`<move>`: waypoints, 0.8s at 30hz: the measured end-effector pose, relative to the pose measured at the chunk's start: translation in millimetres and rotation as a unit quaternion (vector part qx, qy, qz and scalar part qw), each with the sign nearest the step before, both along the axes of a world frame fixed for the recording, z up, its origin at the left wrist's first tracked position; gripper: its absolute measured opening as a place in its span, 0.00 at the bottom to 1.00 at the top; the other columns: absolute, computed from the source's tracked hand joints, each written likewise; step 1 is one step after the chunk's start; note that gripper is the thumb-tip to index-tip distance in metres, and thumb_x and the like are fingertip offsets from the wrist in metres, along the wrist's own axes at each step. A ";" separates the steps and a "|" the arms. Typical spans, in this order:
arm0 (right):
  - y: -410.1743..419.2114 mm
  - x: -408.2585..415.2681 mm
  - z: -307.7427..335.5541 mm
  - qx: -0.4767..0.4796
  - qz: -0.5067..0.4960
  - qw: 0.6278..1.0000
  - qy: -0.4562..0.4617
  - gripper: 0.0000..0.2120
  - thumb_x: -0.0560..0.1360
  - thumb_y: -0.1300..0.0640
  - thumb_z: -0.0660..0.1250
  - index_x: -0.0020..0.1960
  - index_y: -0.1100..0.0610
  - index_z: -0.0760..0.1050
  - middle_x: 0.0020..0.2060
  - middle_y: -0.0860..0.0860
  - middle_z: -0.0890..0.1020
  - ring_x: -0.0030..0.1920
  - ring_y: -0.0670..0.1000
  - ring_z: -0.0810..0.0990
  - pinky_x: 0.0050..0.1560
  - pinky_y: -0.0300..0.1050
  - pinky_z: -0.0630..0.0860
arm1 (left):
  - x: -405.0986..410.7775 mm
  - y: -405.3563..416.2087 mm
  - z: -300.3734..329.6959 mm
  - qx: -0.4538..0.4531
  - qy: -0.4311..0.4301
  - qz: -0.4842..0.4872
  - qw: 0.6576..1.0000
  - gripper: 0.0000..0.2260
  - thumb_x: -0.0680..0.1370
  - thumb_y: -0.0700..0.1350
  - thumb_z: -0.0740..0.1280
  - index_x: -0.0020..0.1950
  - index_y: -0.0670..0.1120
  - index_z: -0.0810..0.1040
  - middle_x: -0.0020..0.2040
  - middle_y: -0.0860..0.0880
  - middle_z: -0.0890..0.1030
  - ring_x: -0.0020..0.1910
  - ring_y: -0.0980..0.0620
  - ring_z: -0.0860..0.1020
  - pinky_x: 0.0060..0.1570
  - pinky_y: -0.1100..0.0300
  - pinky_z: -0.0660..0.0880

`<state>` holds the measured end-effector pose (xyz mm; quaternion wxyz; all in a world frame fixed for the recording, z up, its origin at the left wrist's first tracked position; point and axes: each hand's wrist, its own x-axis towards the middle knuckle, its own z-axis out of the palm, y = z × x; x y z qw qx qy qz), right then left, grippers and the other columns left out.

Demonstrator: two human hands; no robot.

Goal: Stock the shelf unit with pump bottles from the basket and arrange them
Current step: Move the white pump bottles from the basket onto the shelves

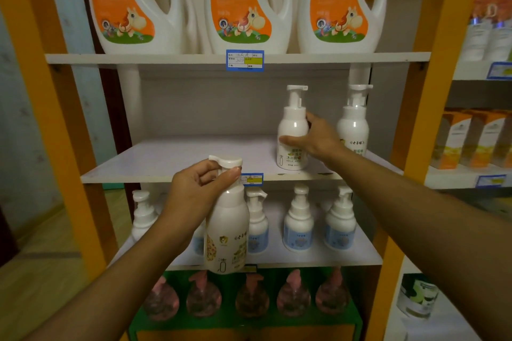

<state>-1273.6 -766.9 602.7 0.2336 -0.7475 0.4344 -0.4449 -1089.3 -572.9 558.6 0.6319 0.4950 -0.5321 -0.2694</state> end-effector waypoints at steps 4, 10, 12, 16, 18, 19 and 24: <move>1.5 0.0 -2.1 -0.015 -0.011 1.000 0.006 0.31 0.64 0.48 0.76 0.64 0.51 0.69 0.56 0.52 0.79 0.54 0.55 0.79 0.56 0.56 0.77 | 0.2 0.6 -0.2 0.002 -0.004 0.002 1.000 0.11 0.73 0.47 0.69 0.53 0.46 0.81 0.46 0.49 0.86 0.45 0.53 0.84 0.43 0.63 0.81; 5.9 0.2 -0.1 -0.004 -0.004 1.000 0.023 0.33 0.65 0.49 0.75 0.66 0.50 0.66 0.58 0.52 0.78 0.55 0.55 0.78 0.57 0.57 0.76 | -0.5 5.0 4.5 -0.005 -0.006 0.002 1.000 0.11 0.73 0.47 0.69 0.54 0.48 0.81 0.47 0.51 0.86 0.45 0.54 0.84 0.44 0.63 0.81; 7.9 -0.9 -0.3 0.013 -0.003 1.000 0.024 0.38 0.64 0.46 0.76 0.69 0.51 0.62 0.60 0.53 0.76 0.57 0.57 0.77 0.59 0.59 0.75 | 0.0 7.8 7.0 -0.004 -0.002 0.000 1.000 0.12 0.73 0.47 0.69 0.55 0.48 0.81 0.47 0.51 0.86 0.47 0.53 0.84 0.47 0.59 0.81; 25.7 -6.6 0.1 0.017 -0.030 0.999 0.015 0.51 0.64 0.43 0.75 0.76 0.54 0.49 0.72 0.56 0.66 0.69 0.59 0.69 0.67 0.57 0.67 | 3.0 10.8 12.6 -0.006 0.011 0.003 1.000 0.13 0.72 0.48 0.70 0.55 0.47 0.81 0.48 0.49 0.86 0.48 0.52 0.84 0.50 0.55 0.80; 42.7 -11.8 -1.2 -0.038 -0.039 0.999 0.000 0.43 0.68 0.47 0.74 0.75 0.55 0.54 0.71 0.55 0.66 0.69 0.56 0.68 0.66 0.52 0.67 | 4.6 10.6 15.4 -0.010 0.014 0.011 1.000 0.14 0.71 0.50 0.71 0.55 0.48 0.81 0.48 0.50 0.85 0.48 0.52 0.84 0.50 0.56 0.80; 54.4 -13.4 -2.2 -0.058 -0.027 0.998 -0.015 0.38 0.69 0.49 0.73 0.73 0.54 0.59 0.69 0.55 0.69 0.66 0.55 0.71 0.63 0.49 0.70 | 4.8 10.4 17.3 -0.010 0.013 0.015 1.000 0.14 0.70 0.51 0.71 0.54 0.49 0.81 0.48 0.50 0.85 0.48 0.52 0.84 0.49 0.56 0.80; 108.7 -2.0 -19.4 -0.004 0.123 0.992 -0.024 0.23 0.69 0.42 0.70 0.61 0.50 0.74 0.52 0.46 0.80 0.51 0.47 0.81 0.51 0.42 0.79 | -3.5 5.9 33.4 -0.004 0.010 0.027 1.000 0.14 0.68 0.53 0.73 0.51 0.49 0.82 0.48 0.50 0.85 0.48 0.51 0.83 0.44 0.60 0.77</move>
